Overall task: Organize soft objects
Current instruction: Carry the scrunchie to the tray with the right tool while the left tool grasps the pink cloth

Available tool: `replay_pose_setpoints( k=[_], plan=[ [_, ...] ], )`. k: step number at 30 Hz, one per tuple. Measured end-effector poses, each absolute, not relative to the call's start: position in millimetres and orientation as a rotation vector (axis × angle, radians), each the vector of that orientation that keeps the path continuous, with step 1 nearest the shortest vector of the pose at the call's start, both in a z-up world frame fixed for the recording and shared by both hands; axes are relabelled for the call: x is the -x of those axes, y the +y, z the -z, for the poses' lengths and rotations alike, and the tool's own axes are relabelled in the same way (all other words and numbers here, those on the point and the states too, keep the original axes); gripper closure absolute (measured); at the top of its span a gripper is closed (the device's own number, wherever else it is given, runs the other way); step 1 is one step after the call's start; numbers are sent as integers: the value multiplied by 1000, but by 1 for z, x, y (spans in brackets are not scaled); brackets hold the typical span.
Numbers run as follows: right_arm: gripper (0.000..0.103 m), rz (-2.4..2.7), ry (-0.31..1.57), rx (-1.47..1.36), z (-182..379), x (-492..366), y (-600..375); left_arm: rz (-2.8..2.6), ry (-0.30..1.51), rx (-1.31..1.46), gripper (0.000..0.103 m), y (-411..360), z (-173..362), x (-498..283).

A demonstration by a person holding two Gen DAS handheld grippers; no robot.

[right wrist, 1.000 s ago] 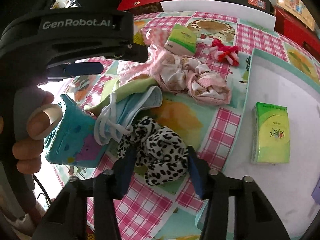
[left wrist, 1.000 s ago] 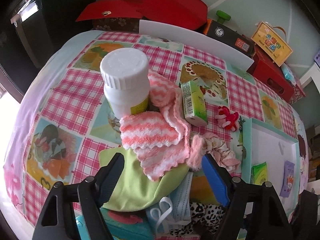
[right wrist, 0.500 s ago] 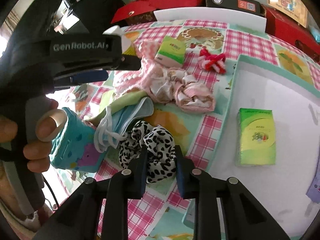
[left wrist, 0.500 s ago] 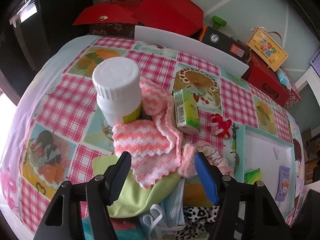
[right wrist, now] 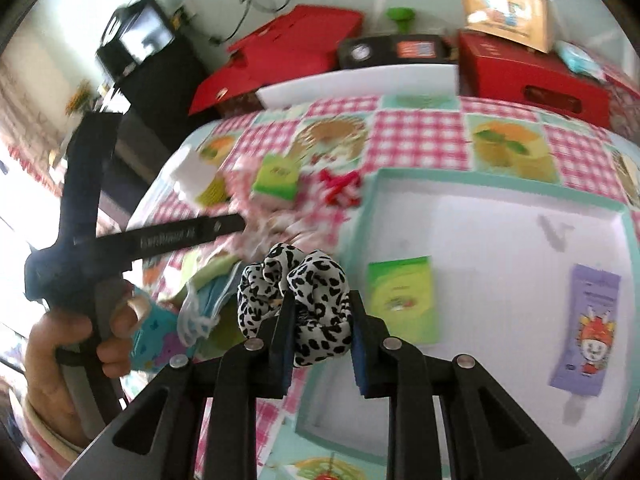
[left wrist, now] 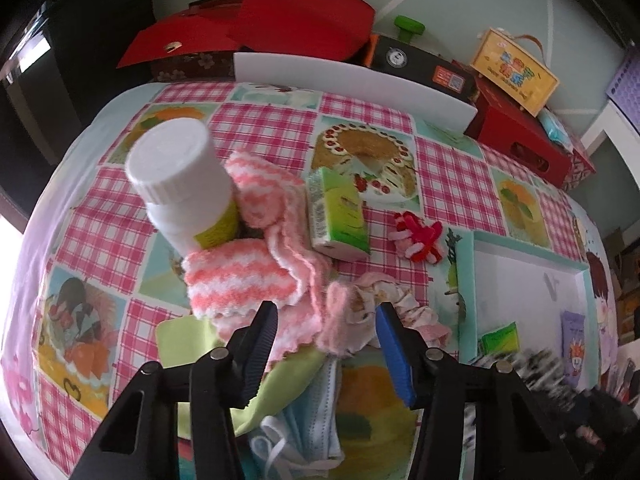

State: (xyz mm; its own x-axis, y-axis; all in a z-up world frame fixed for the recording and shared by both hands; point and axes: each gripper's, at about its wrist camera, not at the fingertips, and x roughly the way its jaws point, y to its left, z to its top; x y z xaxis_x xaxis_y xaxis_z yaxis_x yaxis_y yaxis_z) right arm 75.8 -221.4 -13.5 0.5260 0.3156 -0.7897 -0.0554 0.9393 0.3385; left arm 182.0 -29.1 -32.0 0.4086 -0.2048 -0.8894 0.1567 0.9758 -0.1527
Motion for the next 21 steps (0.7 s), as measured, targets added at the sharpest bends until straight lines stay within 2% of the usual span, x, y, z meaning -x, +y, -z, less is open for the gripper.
replay_pose_setpoints(
  k=[2, 7, 14, 21],
  plan=[
    [79, -192, 986, -321, 13, -76, -234, 234, 1133, 35, 56, -36, 35, -182],
    [79, -151, 979, -374, 12, -73, -255, 246, 1142, 6, 61, -51, 42, -183],
    [79, -162, 985, -372, 14, -75, -255, 213, 1163, 37, 90, -46, 52, -186],
    [79, -160, 986, -370, 15, -76, -256, 208, 1147, 83, 93, -37, 48, -186]
  ],
)
